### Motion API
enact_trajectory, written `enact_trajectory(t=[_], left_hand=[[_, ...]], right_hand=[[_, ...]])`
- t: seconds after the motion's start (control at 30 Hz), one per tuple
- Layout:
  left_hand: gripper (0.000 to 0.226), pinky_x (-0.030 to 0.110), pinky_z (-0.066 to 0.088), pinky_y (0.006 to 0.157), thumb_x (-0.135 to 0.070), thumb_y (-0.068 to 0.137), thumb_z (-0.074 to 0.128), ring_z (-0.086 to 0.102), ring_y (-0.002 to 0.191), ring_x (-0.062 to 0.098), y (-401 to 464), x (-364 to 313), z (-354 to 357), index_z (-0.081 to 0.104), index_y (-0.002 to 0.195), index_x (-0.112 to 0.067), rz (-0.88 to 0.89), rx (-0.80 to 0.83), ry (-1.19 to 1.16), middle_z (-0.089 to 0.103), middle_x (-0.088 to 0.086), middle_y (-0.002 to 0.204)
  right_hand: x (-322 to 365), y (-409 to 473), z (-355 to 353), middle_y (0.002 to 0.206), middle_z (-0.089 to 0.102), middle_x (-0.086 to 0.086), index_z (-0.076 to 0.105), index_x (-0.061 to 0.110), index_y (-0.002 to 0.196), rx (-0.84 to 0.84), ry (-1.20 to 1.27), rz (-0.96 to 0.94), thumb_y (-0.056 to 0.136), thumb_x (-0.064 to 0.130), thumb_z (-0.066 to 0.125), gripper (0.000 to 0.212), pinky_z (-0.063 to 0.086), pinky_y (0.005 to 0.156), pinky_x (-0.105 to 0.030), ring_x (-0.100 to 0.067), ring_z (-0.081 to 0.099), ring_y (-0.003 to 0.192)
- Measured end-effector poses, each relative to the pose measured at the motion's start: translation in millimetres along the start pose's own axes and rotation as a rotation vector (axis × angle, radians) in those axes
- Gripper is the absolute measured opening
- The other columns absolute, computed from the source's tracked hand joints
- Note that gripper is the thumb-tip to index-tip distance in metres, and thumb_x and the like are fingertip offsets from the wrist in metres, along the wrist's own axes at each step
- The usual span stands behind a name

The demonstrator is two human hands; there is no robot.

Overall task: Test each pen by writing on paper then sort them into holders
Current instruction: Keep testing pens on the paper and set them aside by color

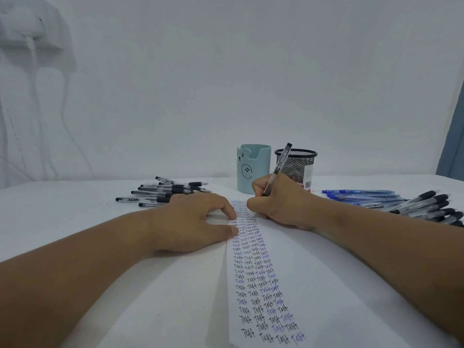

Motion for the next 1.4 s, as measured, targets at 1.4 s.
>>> enact_trajectory(t=[1.4], left_hand=[[0.029,0.036,0.021,0.122,-0.058,0.09,0.06,0.041,0.13,0.0,-7,-8,-2,0.062,0.116,-0.044,-0.01,-0.048,0.059,0.053,-0.028,0.131]], right_hand=[[4,-8,-18,0.083,0.06,0.003,0.051,0.025,0.097,-0.174,-0.282,-0.181,0.105,0.021,0.043,0.012,0.038,0.067,-0.031,-0.016,0.053,0.077]])
Point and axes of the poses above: each hand's wrist, its own y-axis towards the middle knuckle, its own z-axis out of the palm, x = y × z, the point moved 4 cm from there along y, towards the middle knuckle
